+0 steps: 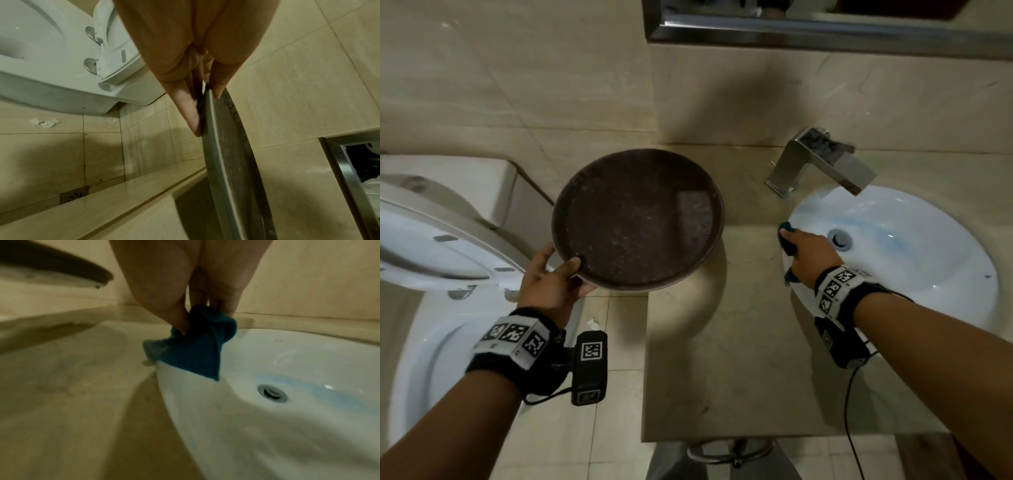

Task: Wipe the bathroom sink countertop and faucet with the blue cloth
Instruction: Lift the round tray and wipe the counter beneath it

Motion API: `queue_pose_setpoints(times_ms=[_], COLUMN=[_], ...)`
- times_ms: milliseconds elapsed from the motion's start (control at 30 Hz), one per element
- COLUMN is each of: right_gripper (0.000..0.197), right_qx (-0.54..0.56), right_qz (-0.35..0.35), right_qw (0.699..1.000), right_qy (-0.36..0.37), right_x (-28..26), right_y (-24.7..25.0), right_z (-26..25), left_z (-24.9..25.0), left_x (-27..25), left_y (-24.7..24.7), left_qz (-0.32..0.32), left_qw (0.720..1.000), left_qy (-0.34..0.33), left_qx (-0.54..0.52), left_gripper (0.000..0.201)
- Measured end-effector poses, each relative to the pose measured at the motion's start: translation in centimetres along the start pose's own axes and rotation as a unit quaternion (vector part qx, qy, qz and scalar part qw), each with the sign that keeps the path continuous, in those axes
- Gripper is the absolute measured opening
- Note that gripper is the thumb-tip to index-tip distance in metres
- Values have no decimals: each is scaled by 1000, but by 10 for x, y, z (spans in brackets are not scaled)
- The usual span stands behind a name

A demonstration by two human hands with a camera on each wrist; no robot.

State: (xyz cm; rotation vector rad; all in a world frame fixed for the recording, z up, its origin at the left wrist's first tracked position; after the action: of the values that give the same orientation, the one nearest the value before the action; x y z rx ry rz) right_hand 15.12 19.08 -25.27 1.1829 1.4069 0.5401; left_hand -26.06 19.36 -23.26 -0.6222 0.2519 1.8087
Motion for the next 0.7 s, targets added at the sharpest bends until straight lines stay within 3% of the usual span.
queue_pose_setpoints(times_ms=[100,167,300,367,500,700], right_gripper=[69,56,56,56,60,57], right_qx=[7,31,54,63,-4,23], right_qz=[77,132,157,151,39,58], right_qw=[997,991,980,979,992,975], right_qy=[-24,24,111,123,124,213], right_x=[-2,-2,16,29,46,22], right_y=[14,23,27,22,-16,-43], right_z=[4,-11,-54,-70,-88,-97], left_z=[3,5,6,6,5,0], left_x=[-4,-6,-8,-9,-9,-11], left_y=[1,2,7,8,11,20], left_qz=[-6,-7,-6,-10,-16,-18], left_qw=[1000,1000,1000,1000,1000,1000], left_qy=[-2,0,-2,-4,-9,-6], left_qx=[-1,-6,-7,-10,-7,-17], left_gripper=[52,52,53,53,53,55])
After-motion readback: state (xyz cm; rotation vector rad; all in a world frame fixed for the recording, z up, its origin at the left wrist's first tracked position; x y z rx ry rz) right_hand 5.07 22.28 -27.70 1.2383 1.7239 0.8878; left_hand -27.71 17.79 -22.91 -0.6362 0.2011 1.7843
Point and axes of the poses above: each hand's wrist, its own x-axis towards the middle knuckle, its own y-axis out of the back of the hand, z = x × y, the point moved 6 cm from there along x, towards the middle knuckle, and after that the axes turned 3 degrees about x, right-handed, at the moved point
